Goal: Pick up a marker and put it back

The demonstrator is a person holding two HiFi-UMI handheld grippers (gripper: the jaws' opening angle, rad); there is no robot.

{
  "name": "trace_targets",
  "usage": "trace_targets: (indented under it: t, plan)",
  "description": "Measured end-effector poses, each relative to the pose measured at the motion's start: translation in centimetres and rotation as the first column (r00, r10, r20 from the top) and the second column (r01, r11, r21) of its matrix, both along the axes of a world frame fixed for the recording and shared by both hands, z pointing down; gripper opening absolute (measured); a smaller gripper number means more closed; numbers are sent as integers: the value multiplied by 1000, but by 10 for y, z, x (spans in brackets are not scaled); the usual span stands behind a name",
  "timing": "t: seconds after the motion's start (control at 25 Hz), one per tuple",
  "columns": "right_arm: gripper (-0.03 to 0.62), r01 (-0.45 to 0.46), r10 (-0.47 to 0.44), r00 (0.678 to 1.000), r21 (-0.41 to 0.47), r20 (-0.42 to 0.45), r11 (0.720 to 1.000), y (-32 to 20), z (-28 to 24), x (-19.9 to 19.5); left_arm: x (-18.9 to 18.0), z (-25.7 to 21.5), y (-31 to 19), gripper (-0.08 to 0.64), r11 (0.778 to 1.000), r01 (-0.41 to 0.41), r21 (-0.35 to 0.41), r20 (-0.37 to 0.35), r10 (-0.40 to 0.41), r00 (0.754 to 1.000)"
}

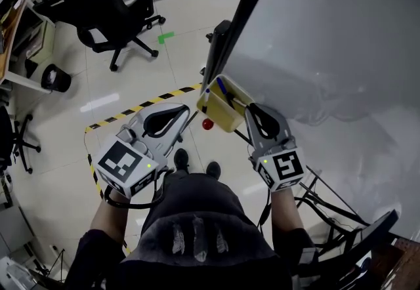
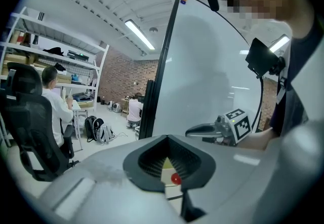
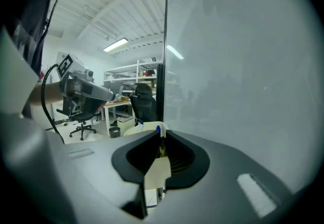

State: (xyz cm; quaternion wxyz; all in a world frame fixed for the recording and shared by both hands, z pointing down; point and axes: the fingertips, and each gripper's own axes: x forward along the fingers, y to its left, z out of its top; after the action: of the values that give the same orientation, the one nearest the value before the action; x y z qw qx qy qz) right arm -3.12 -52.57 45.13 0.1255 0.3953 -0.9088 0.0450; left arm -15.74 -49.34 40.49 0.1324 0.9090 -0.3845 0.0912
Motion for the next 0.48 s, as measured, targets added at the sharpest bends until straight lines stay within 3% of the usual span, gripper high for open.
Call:
trace_targets:
  t: [0.48]
  plan:
    - [34,68,-72,997,184,14,981,15,-89,-6,11,-24,10,6,998,28,64,-1,-28,1000]
